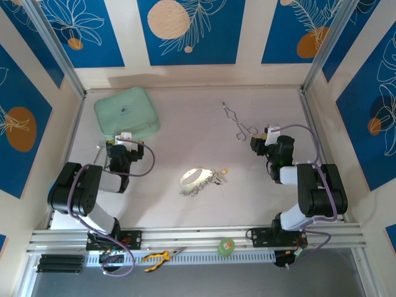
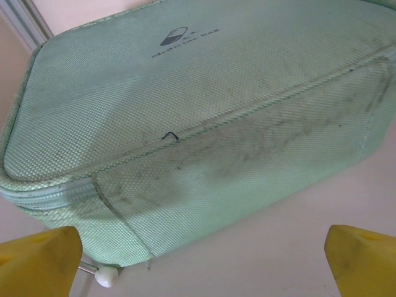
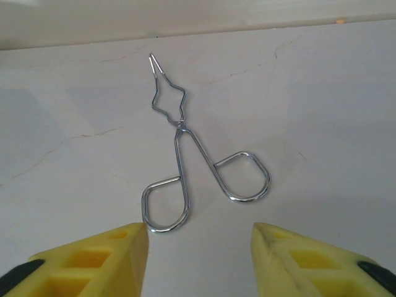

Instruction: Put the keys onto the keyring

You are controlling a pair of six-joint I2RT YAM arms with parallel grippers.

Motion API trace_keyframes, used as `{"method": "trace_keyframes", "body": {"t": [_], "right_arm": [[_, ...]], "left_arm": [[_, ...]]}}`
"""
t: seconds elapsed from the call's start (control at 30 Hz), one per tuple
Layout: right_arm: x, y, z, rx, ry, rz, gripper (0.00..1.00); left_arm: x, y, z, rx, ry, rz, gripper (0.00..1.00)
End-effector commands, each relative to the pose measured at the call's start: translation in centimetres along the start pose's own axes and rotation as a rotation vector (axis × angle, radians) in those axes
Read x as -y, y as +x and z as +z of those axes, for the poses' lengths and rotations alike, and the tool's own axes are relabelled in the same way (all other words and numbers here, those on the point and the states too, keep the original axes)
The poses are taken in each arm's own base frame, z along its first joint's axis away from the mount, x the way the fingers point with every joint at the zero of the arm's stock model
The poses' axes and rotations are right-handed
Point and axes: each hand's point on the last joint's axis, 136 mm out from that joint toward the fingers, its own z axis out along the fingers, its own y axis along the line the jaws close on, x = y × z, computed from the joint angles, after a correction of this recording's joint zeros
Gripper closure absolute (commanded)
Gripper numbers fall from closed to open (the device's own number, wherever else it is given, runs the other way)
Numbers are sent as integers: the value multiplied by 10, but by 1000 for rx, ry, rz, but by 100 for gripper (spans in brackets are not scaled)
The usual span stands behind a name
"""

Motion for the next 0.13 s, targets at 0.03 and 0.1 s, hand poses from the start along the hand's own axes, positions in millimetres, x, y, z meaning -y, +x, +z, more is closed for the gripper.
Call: {"method": "trace_keyframes", "body": {"t": [0.03, 0.1], "right_arm": [[0, 0, 1, -3, 3, 6, 20], [0, 0, 1, -5, 10, 3, 1]], "left_arm": [[6, -7, 1, 6, 68, -31, 0], [6, -7, 0, 9, 73, -32, 0]]}}
